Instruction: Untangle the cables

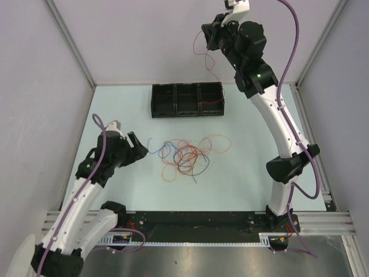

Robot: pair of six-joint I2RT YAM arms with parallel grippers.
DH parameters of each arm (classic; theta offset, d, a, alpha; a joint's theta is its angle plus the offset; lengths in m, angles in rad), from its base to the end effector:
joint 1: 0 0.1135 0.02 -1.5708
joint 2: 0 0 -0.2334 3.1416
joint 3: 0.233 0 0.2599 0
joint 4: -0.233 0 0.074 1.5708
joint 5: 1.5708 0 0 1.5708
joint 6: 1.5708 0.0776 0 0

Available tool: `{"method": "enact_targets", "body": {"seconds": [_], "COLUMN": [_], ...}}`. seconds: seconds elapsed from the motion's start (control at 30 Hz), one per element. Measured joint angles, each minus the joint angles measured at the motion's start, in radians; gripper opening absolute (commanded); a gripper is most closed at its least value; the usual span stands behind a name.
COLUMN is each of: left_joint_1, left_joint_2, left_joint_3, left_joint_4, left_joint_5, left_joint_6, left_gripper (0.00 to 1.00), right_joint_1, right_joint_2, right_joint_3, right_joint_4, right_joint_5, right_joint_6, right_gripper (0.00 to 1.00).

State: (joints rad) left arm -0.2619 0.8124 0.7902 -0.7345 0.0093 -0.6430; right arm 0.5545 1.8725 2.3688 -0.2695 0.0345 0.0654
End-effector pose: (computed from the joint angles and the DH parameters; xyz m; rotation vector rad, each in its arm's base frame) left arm 0.2160 -0.0587 0.2332 -0.4449 2.3318 -0.4573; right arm 0.3677 0.2246 0.5436 -0.3009 1.3277 0.4995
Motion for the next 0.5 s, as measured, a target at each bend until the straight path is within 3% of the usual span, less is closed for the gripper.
{"method": "enact_targets", "body": {"seconds": [0.27,0.5], "left_joint_1": [-0.001,-0.002], "left_joint_2": [-0.247,-0.291], "left_joint_3": [-0.005,-0.009], "left_joint_4": [0.048,0.074], "left_joint_5": [-0.111,-0.113], "left_joint_6": [0.109,0.15], "left_gripper": [0.82,0.82], "right_joint_1": [-0.07,-0.114], "right_joint_2": [0.089,0.164], "right_joint_3": [0.04,0.043], "right_joint_4": [0.041,0.069], "right_joint_5": [-0.046,-0.073], "right_joint_6": [0.001,0.009], "right_gripper": [0.0,0.0]}}
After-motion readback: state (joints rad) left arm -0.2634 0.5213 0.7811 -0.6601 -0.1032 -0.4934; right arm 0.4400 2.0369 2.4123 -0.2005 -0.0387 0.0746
